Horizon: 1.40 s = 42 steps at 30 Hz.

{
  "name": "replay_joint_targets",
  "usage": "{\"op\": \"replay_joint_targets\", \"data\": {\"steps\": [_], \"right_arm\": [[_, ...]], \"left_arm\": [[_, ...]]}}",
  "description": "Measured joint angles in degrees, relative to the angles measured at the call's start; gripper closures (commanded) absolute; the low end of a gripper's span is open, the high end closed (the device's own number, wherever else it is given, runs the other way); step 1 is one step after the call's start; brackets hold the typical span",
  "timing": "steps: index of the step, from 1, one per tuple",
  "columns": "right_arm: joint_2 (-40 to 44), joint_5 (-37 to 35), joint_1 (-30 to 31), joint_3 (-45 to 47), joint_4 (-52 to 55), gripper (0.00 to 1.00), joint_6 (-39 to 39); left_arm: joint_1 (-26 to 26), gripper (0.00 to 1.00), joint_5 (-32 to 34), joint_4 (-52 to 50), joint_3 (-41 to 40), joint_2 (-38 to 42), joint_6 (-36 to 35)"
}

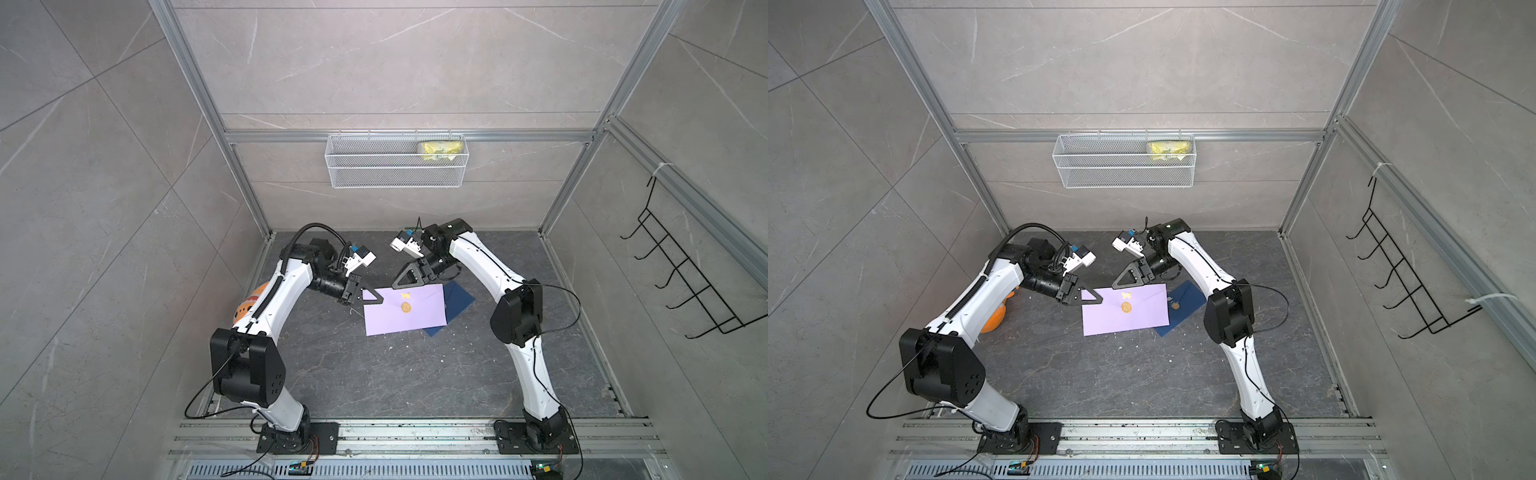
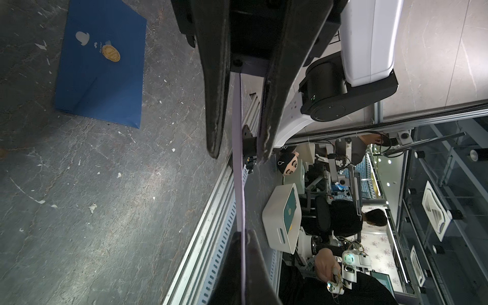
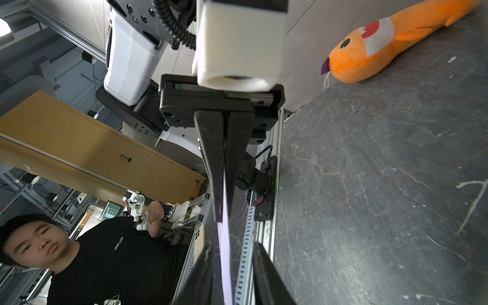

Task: Open the envelope
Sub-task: Pick up the envelope from the center of the board.

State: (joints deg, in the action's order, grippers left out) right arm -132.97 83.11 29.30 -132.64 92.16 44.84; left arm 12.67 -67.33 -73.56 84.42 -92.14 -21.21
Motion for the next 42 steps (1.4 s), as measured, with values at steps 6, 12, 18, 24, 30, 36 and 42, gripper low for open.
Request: {"op": "replay_joint_targets", "data": {"steps": [6,12,18,24,30,36,42], "right_arm": [[0.33,-1.29,1.03,0.44,0.0,0.78,-0.02],[1.03,-2.14,1.46,1.05,0.2,0.81,-0.72],[2.49,-3.65,1.66,2.62,0.0,0.96,-3.82],[3.06,-4.83,1.7,2.73,-1.18,1.0,-7.43],[6.32,-10.36,2.67,6.45,-9.38,1.0,-17.99],[12.15,-22.36,2.69,11.47,-25.42,1.0,-35.01],[19.1,-37.13,0.26,21.51,-44.09,1.0,-51.06]], "left_arm": [[0.0,1.0,0.81,-0.17,0.02,0.0,0.2],[0.0,1.0,1.14,-0.13,0.11,-0.02,0.2],[0.13,1.0,1.25,-0.2,0.11,-0.07,0.22],[0.22,0.85,1.46,-0.26,0.11,-0.07,0.68],[-0.52,0.49,6.03,6.64,-0.07,1.86,5.66],[-2.36,0.06,21.11,19.69,-3.89,11.85,17.22],[-2.97,0.0,50.34,39.54,-19.65,27.08,33.75]]}}
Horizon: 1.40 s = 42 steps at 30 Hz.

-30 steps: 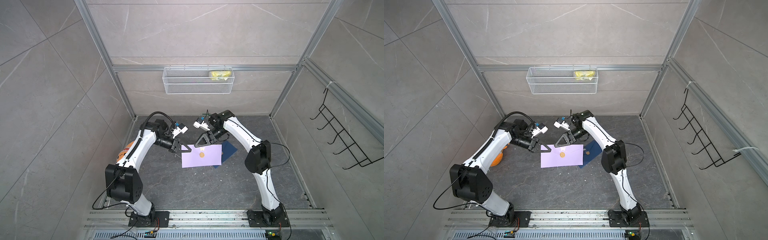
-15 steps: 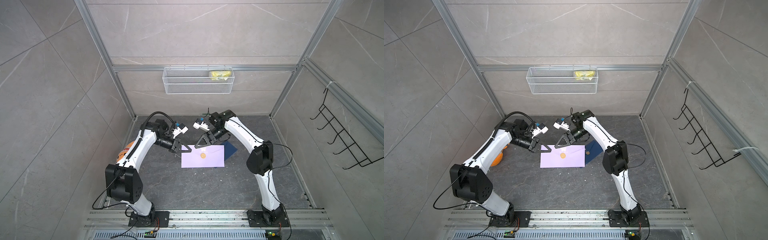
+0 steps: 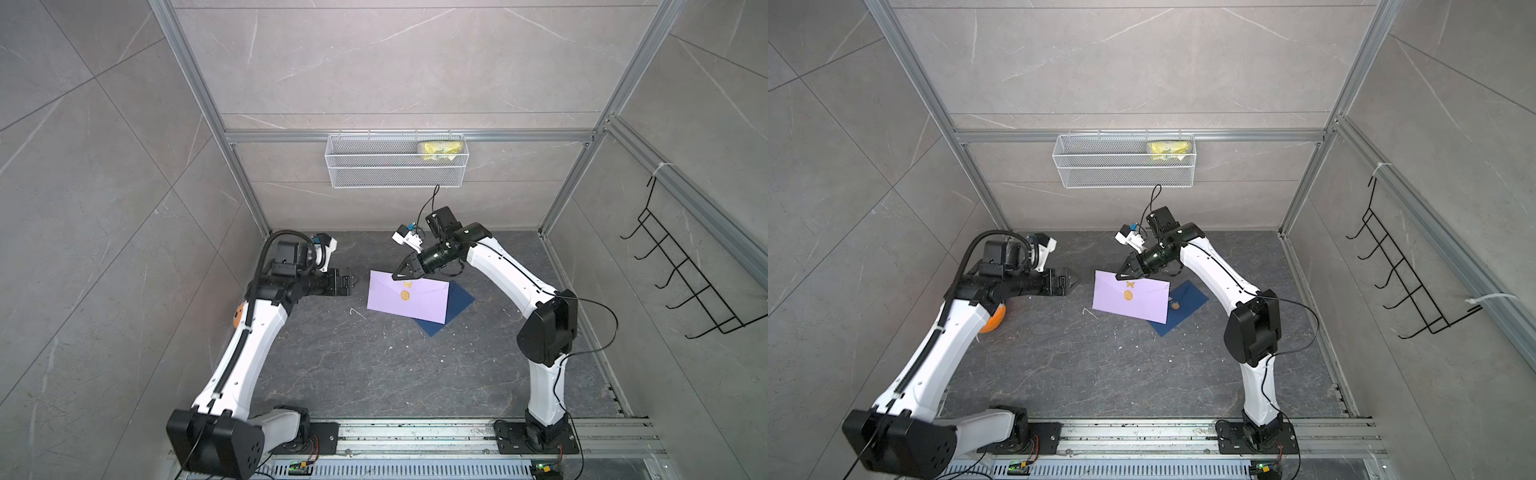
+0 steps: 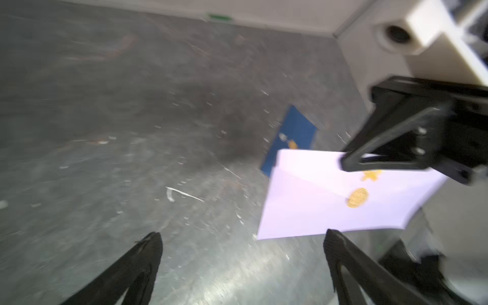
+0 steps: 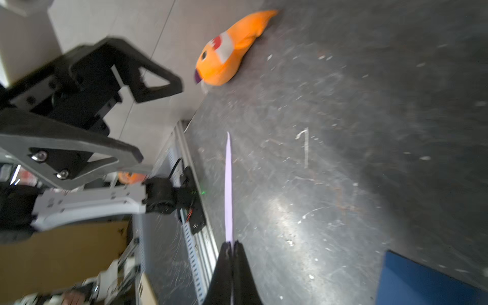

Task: Open the envelope
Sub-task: Pick up the envelope from the center of the board.

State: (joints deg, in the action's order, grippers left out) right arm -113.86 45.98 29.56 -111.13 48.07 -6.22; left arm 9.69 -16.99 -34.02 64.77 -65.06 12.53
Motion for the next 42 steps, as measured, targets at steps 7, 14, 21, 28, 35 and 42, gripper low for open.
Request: {"op": "replay_joint_targets", "data": {"steps": [7,14,21,28,35,42], "right_arm": [[10.12,-12.59,-2.62,19.52,-26.77,1.0,-19.87],[14.91,-16.68,-4.59,38.49,-57.75,1.0,-40.87],[17.25,-18.82,-4.63,44.19,-70.53,1.0,-49.11],[20.65,-19.89,-4.63,46.75,-76.96,1.0,-52.41],[21.05,-20.04,-4.63,49.11,-78.34,1.0,-53.37],[21.42,-19.98,-4.63,49.66,-78.51,1.0,-53.83]], "left_arm": [[-0.24,0.14,3.63,22.21,-18.69,6.01,17.49],[0.83,0.17,-11.85,57.77,-28.94,-10.6,37.77],[4.37,0.22,-18.53,86.86,-28.13,-23.82,52.61],[11.41,0.4,-19.69,103.1,-23.06,-34.56,60.61],[13.31,0.66,-19.56,109.37,-21.53,-35.71,63.25],[13.81,0.77,-19.21,110.84,-21.44,-35.71,63.58]]}}
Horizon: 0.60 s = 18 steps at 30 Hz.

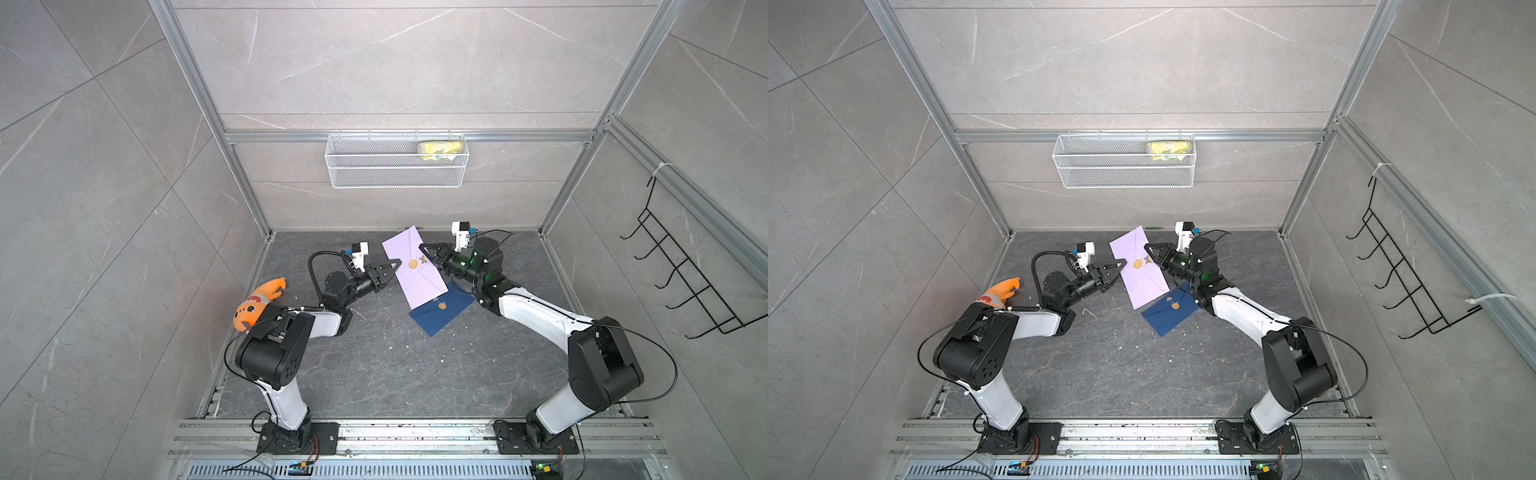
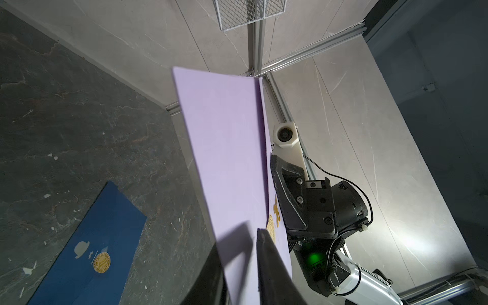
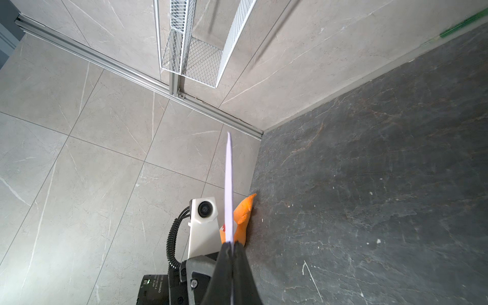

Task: Open the envelope
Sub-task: Pick up the envelope from the center of the board.

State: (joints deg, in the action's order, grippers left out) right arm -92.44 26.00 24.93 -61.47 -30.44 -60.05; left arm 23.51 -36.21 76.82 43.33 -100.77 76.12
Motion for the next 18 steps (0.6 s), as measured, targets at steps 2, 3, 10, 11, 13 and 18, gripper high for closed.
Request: {"op": "replay_joint_targets", "data": {"steps": [2,3,10,11,13,18], "right_arm": [[0.0,0.24,0.0,0.0,-0.28,1.0,-0.15],[0.0,0.39,0.0,0.0,-0.31,1.0,-0.26],[0.0,1.07,0.02,0.0,-0.94,1.0,-0.63],[0.0,1.16,0.02,0.0,-0.94,1.0,-0.61],[0.0,1.25,0.04,0.0,-0.87,1.0,-0.61],[0.0,1.2,0.33,-0.02,-0.33,1.0,-0.37]], "left_arm": [[0.17,0.77,0.04,0.0,0.0,0.0,0.0],[0.28,0.77,0.07,0.0,0.02,0.0,0.0],[0.81,0.74,0.07,0.04,1.14,0.0,-0.04],[0.9,0.73,0.09,0.07,1.2,0.0,-0.04],[1.01,0.73,0.09,0.07,1.22,0.0,-0.04],[1.42,0.97,0.04,0.24,1.4,0.0,-0.28]]}}
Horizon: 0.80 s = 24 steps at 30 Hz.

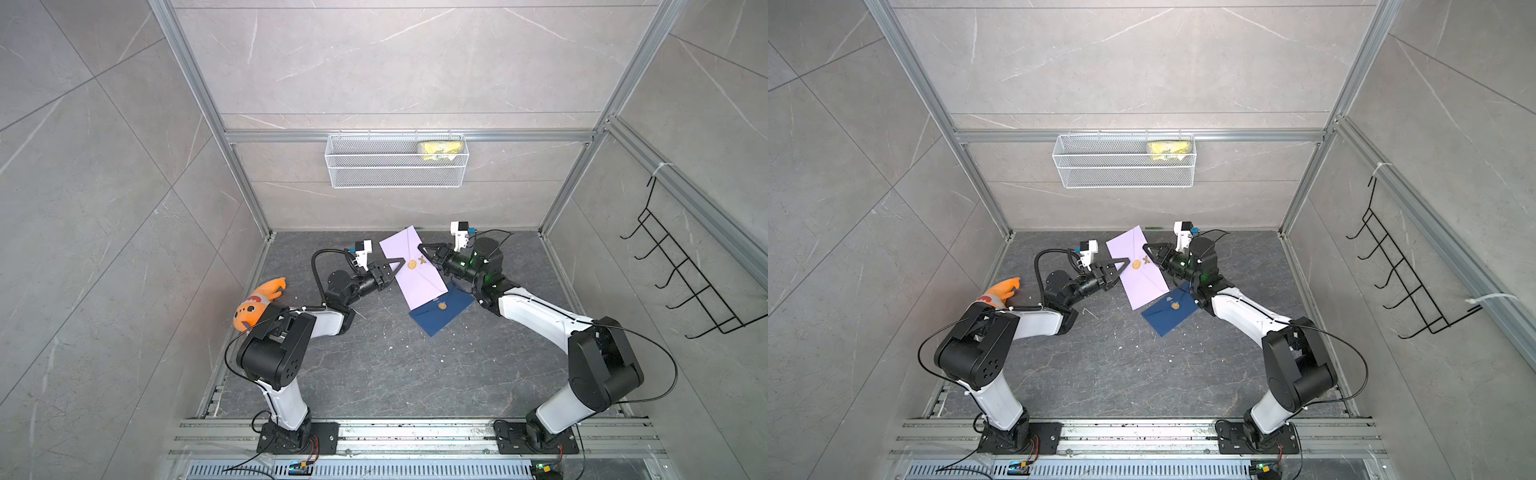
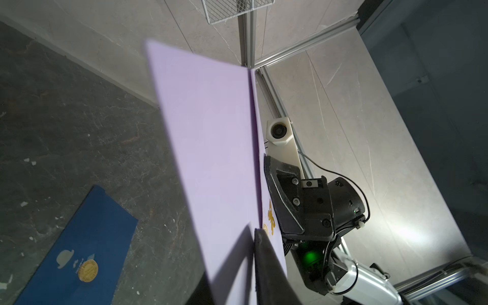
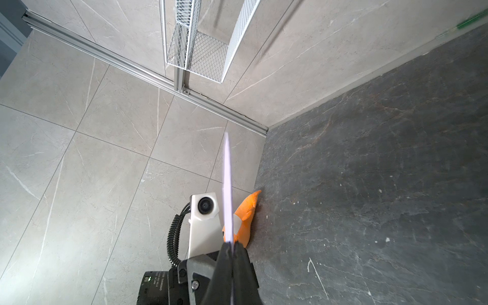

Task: Open the envelope
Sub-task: Pick up the envelope from the center of the board.

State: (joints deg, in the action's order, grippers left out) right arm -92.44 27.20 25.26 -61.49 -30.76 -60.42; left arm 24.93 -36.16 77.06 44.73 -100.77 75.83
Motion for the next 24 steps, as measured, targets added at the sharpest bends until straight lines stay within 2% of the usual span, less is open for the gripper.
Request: {"op": "replay_joint_targets", "data": {"steps": [1,7,9,11,13,16,19,22,24], "right_arm": [[0.0,-0.04,0.0,0.0,0.15,1.0,0.02],[0.0,-0.66,-0.04,-0.22,2.1,0.98,1.36],[0.11,-1.09,0.07,-0.61,3.61,0.76,2.36],[0.31,-1.49,0.35,-1.33,6.08,0.44,3.89],[0.48,-2.03,0.87,-2.36,9.62,0.01,6.14],[1.03,-4.02,1.53,-4.66,17.11,0.0,10.86],[1.18,-9.31,2.14,-9.29,28.09,0.0,16.96],[1.18,-17.81,3.37,-14.95,38.64,0.0,22.56],[1.18,-24.61,4.46,-17.97,43.65,0.0,25.11]], "left_arm": [[0.11,1.0,-0.02,0.26,0.04,0.0,-0.11],[0.13,1.0,-0.09,0.59,0.07,0.0,-0.24],[0.13,1.0,-0.17,0.55,0.04,0.0,-0.28],[0.17,1.0,-0.28,0.59,0.04,0.02,-0.48],[0.13,1.0,-0.72,0.46,0.04,0.13,-1.14],[-0.59,1.0,-3.13,-3.52,0.07,1.14,-4.31],[-0.92,1.0,-3.15,-18.36,1.07,4.59,-13.49],[-0.66,1.0,1.88,-34.99,2.84,8.96,-25.09],[-0.42,1.0,6.82,-42.05,2.93,11.58,-30.93]]}}
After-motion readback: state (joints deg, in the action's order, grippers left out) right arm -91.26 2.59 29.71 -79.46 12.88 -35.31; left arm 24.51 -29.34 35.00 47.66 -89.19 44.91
